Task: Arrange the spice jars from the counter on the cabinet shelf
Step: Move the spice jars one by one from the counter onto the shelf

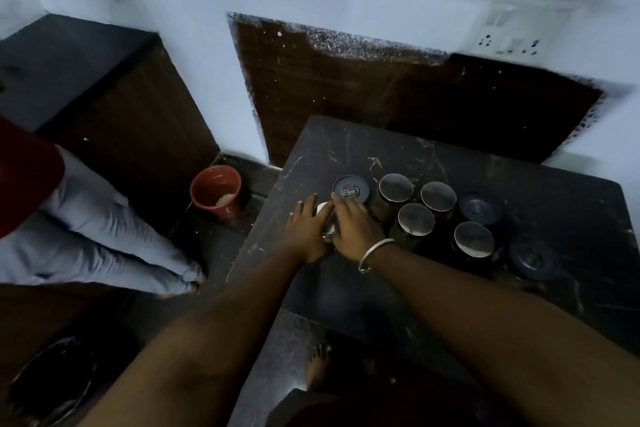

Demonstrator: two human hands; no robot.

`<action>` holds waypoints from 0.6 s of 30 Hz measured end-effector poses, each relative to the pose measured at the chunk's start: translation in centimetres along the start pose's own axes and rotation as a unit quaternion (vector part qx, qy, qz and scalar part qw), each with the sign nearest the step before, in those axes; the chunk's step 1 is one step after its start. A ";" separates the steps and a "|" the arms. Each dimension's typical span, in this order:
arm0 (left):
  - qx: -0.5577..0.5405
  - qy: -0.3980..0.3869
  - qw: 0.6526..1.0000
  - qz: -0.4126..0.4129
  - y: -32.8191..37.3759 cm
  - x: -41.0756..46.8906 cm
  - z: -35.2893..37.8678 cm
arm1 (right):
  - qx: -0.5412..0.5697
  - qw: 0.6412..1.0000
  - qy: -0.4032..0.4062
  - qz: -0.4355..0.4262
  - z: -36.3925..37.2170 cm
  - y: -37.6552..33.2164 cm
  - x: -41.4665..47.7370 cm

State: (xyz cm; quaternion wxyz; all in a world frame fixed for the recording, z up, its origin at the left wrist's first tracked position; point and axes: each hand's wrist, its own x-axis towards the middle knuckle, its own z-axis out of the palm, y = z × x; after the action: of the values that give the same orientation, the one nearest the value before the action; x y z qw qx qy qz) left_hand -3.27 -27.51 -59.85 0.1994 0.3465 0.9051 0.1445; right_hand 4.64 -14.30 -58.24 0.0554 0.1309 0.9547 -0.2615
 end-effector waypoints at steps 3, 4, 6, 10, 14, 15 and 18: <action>-0.061 0.016 0.998 -0.010 0.0 0.8 1.0 | -0.030 0.999 0.010 -0.018 0.5 0.1 0.5; -0.098 0.030 0.995 0.004 0.1 1.0 1.2 | -0.035 0.999 0.015 -0.023 0.6 0.1 0.6; -0.162 0.061 0.984 0.031 0.2 1.0 1.4 | -0.024 0.999 0.020 -0.029 0.3 0.4 0.7; -0.275 0.107 0.954 0.046 0.1 0.4 -0.3 | 0.099 0.992 0.051 -0.052 -1.7 0.8 -0.2; -0.448 0.142 0.882 0.024 1.9 -0.8 -6.4 | 0.307 0.942 0.139 0.002 -6.3 0.7 -2.2; -0.464 0.147 0.873 0.035 2.8 -1.1 -8.2 | 0.361 0.923 0.134 0.009 -7.6 0.5 -3.1; -0.483 0.165 0.856 0.080 7.0 -2.1 -14.3 | 0.446 0.883 0.138 -0.044 -11.8 -1.2 -5.5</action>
State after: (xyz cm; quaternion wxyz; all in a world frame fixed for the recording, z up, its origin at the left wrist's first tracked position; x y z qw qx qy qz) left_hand -4.49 -25.66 -43.92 0.1773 0.2486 0.7103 0.6342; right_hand 9.18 -10.44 -46.56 -0.1527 0.1349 0.7402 -0.6407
